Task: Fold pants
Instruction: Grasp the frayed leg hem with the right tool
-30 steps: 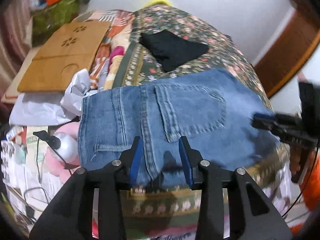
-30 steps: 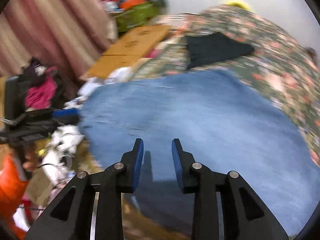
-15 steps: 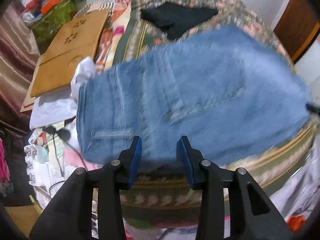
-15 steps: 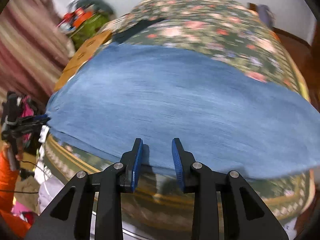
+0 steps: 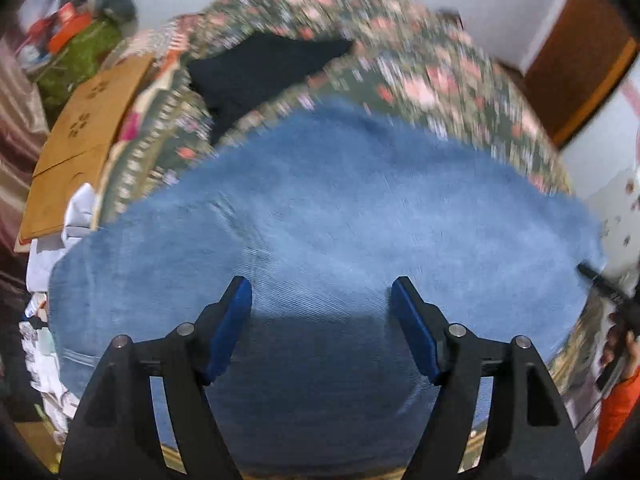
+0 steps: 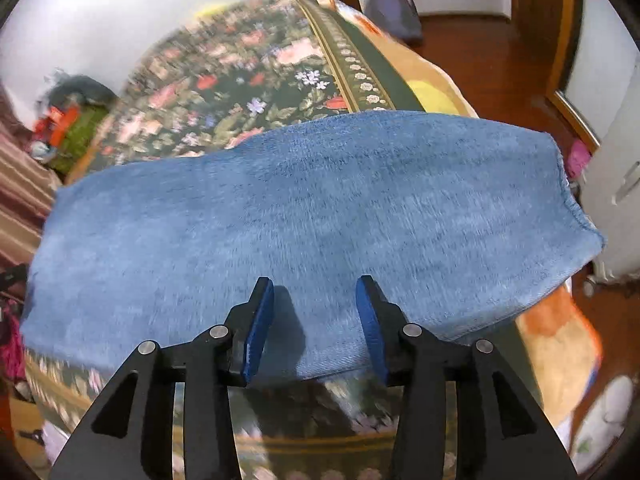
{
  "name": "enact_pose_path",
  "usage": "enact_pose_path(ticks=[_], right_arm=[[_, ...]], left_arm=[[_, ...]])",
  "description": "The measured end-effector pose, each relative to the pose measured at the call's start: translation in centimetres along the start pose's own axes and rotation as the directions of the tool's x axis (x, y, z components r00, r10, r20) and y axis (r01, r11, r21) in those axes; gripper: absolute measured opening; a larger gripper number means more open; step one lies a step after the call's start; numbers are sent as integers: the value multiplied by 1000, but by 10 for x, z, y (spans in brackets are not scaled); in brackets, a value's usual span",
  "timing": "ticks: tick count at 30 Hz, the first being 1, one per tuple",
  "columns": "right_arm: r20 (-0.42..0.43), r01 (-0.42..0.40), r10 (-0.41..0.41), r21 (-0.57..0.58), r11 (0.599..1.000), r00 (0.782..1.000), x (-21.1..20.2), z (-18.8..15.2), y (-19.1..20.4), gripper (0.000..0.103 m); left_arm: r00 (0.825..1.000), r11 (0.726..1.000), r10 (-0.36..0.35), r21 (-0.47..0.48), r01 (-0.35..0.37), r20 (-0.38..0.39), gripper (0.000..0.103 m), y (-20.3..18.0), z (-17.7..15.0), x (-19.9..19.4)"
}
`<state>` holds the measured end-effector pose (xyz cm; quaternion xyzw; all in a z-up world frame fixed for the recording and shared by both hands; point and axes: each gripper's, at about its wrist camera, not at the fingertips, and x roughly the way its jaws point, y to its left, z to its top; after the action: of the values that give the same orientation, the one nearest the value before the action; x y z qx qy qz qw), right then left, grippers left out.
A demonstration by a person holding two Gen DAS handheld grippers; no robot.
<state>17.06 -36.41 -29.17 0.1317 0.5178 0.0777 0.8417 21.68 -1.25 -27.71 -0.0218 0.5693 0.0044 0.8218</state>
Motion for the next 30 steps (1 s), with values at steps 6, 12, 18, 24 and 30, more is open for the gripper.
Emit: enact_pose_path(ticks=[6,12,18,24,30], right_arm=[[45,0,-6,125,992,999,-37,-11,-38,39],[97,63,-105,361,930,990,-50,-5,-107,44],[121,47,-115,463,885,986,-39,-8,-124,46],[142,-31,-58,556,830,988,-18,-13,-147,49],[189,-79,-39,580,811,981,-13,-9,-154,48]], left_arm=[[1000,997,4,74,-3,-13,85,-17,-11,-4],[1000,1000,-2,-25,3,16,88,-31,9,-3],[998,998,38,-56,-35,49,95,-42,17,6],[995,998,60,-25,-58,83,95,-52,17,6],[996,1000,-12,27,9,87,95,-67,19,5]])
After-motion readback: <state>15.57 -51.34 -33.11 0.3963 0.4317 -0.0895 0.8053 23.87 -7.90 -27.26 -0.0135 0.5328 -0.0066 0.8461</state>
